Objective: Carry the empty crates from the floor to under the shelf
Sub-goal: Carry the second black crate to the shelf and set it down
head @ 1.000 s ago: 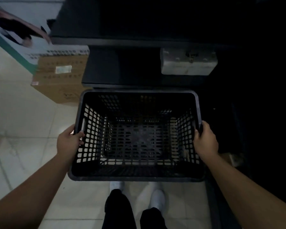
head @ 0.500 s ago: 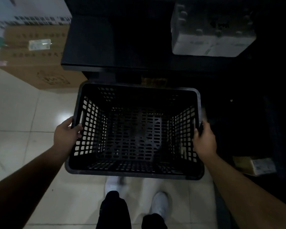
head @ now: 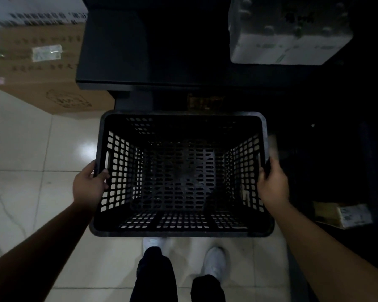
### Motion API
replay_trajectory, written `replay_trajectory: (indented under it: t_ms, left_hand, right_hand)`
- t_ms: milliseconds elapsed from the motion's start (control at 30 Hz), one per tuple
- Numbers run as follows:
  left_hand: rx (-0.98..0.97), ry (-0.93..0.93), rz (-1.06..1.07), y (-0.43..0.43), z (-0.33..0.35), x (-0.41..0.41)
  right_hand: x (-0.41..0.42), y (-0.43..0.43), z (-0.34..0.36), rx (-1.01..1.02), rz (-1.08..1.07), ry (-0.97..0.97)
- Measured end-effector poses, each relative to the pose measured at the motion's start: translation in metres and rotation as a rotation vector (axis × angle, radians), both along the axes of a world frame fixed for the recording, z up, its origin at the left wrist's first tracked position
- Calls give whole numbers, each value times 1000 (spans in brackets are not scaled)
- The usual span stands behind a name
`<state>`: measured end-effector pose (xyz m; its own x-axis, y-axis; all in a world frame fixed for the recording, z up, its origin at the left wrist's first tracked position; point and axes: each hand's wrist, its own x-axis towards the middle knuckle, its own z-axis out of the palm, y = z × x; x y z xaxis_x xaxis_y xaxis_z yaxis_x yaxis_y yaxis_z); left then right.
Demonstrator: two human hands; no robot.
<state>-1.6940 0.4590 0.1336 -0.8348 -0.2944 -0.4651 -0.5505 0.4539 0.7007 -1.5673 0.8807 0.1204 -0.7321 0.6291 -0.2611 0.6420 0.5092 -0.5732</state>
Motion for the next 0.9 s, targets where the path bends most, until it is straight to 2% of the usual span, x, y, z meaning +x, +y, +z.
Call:
replay_trajectory:
  t_ms: [300, 567, 700, 767, 900]
  left_hand:
    - [-4, 15, -17, 6, -13, 1]
    - [-101, 2, -104, 2, -17, 1]
    - [-279, 58, -246, 3, -3, -2]
    - [-361, 164, -380, 10, 14, -6]
    - [-348, 324, -651, 39, 57, -10]
  right_hand:
    - [0, 9, 3, -1, -6, -14]
    - [6, 11, 5, -38, 1, -47]
    - [0, 15, 22, 13, 56, -61]
    - [-2, 15, 39, 72, 87, -26]
    - [-2, 4, 82, 119, 168, 47]
